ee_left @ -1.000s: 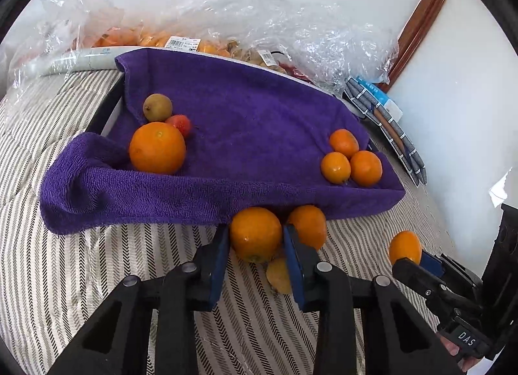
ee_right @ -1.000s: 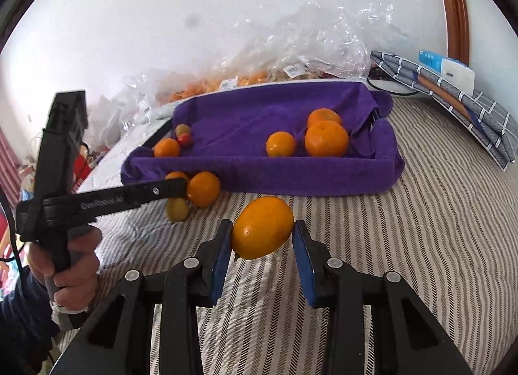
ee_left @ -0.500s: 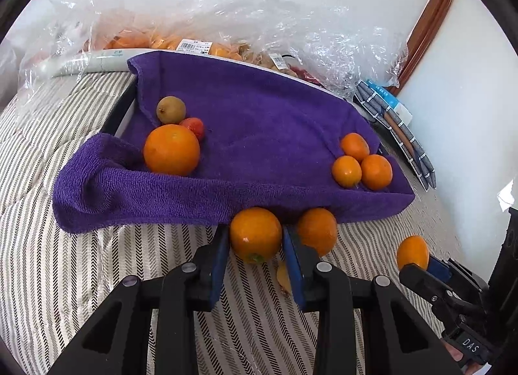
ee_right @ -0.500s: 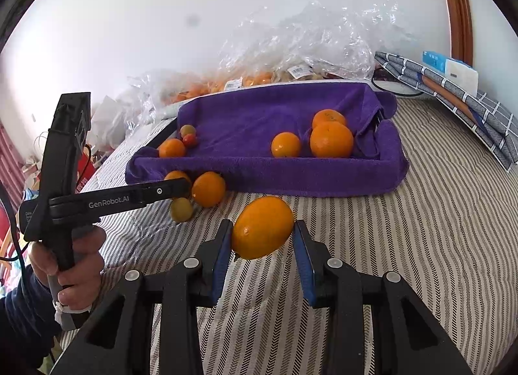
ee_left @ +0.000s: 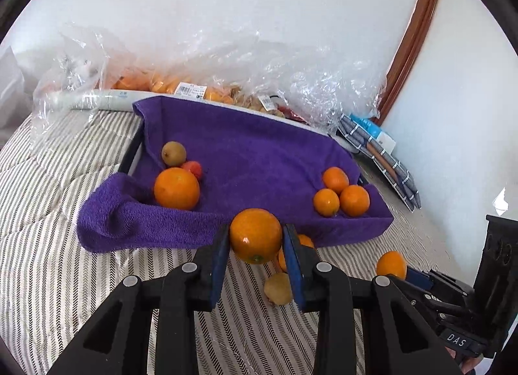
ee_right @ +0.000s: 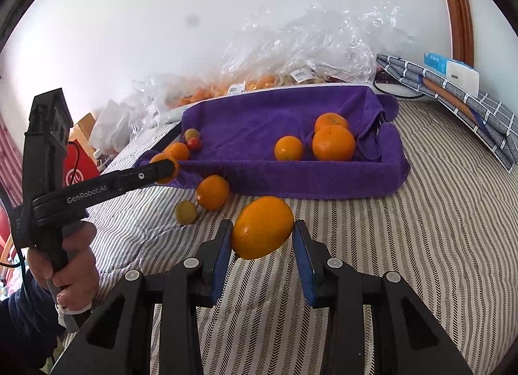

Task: Organize fruits
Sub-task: 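Grasp an orange with the left gripper while the right gripper carries its orange toward the towel, then lower both held oranges onto the purple towel and open both grippers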

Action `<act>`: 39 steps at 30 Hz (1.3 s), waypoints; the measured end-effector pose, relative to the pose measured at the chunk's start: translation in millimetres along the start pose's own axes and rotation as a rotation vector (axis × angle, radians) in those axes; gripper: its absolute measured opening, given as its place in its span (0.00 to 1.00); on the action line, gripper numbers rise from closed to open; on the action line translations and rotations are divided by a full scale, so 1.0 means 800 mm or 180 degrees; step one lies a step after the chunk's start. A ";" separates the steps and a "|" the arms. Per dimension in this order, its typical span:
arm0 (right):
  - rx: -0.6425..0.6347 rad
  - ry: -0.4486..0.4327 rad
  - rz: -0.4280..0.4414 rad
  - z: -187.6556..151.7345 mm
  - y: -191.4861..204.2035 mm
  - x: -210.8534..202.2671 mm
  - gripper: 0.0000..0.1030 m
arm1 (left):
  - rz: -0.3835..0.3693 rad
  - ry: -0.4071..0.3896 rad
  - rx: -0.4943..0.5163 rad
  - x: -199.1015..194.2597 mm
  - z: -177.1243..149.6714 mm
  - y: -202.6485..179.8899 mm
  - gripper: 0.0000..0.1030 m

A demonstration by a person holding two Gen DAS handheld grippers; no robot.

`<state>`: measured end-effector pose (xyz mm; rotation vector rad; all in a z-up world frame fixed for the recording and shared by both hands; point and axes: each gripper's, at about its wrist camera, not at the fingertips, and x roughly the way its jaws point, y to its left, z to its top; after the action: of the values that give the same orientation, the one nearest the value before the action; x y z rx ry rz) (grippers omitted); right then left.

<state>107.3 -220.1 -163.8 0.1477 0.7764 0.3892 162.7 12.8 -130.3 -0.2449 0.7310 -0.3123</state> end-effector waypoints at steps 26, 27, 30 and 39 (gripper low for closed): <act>0.0050 -0.0113 -0.0107 0.022 0.004 -0.012 0.36 | 0.0010 -0.0298 -0.0365 -0.029 0.016 0.033 0.31; 0.0052 -0.0120 -0.0123 0.025 0.004 -0.014 0.36 | 0.0037 -0.0326 -0.0387 -0.031 0.018 0.036 0.30; 0.0057 -0.0149 -0.0149 0.037 0.000 -0.017 0.36 | 0.0106 -0.0416 -0.0455 -0.036 0.023 0.045 0.30; 0.0106 -0.0391 -0.0255 0.095 -0.028 -0.023 0.36 | 0.0118 -0.0396 -0.0680 -0.025 0.051 0.058 0.30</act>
<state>155.8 -246.6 -104.1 0.1697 0.6657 0.2886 185.8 67.9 -103.5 -0.4487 0.6452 -0.1815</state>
